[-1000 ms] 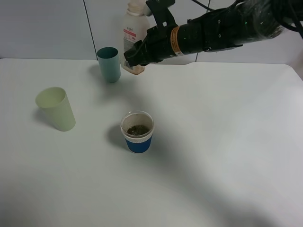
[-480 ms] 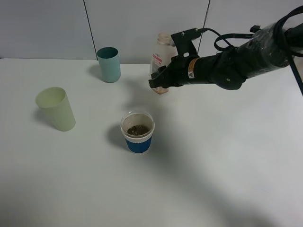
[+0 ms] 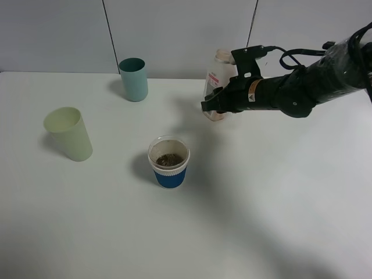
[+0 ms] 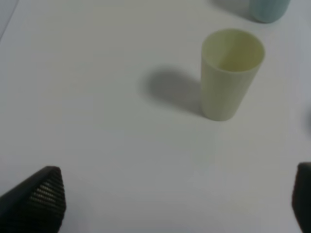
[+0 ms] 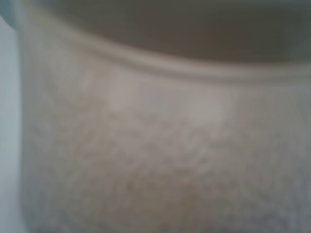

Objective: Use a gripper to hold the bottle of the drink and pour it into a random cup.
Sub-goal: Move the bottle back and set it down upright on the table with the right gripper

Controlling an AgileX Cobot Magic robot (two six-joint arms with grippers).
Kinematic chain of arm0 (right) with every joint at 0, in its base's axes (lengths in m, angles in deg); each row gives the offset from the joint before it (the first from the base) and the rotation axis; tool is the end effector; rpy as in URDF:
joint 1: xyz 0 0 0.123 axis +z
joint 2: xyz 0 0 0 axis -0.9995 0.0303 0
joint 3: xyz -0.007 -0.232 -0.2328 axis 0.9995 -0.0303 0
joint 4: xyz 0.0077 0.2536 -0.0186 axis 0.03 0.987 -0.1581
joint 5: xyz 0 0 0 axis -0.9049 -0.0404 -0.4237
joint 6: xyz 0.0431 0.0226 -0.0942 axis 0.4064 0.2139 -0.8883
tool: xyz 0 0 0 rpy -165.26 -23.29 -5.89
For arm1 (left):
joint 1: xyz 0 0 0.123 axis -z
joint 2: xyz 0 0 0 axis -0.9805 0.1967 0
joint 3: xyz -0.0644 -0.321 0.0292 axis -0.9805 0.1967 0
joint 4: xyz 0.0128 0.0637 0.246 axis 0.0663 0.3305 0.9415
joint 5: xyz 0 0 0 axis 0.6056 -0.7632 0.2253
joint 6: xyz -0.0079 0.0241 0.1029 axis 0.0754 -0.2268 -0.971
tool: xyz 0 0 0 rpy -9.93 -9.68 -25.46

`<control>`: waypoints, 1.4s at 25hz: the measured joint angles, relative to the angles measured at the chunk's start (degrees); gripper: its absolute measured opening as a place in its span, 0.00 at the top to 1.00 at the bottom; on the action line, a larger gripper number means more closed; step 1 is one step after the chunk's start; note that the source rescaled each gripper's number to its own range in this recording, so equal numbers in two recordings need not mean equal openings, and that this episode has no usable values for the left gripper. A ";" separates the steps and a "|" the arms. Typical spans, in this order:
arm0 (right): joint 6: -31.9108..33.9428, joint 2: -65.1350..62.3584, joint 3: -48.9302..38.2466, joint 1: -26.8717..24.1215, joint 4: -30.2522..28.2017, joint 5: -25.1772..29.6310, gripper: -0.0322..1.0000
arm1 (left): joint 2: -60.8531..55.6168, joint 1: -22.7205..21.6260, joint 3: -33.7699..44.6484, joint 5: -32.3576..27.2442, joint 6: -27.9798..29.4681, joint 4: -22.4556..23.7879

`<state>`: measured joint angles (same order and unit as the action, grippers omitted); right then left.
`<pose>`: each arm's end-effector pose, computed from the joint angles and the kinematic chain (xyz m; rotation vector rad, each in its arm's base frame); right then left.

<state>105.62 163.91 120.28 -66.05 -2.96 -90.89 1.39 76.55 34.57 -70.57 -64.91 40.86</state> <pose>0.3787 0.1751 0.1657 -0.5754 2.0828 0.3881 -0.0343 -0.0030 0.2745 -0.0238 2.0245 0.0088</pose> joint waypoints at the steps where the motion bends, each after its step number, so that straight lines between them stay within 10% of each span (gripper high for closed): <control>1: -1.12 0.00 0.00 0.00 0.06 0.00 0.96 | 0.00 0.00 0.00 0.00 0.00 0.00; 16: -20.30 0.00 0.00 -0.61 5.58 -1.11 0.96 | 0.00 0.00 0.00 0.00 0.00 0.00; 35: -14.75 5.82 0.05 -3.01 7.06 -10.82 0.96 | 0.00 0.00 0.00 0.00 0.00 0.00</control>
<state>90.87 169.73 120.33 -69.07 4.10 -101.70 1.39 76.55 34.57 -70.57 -64.91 40.86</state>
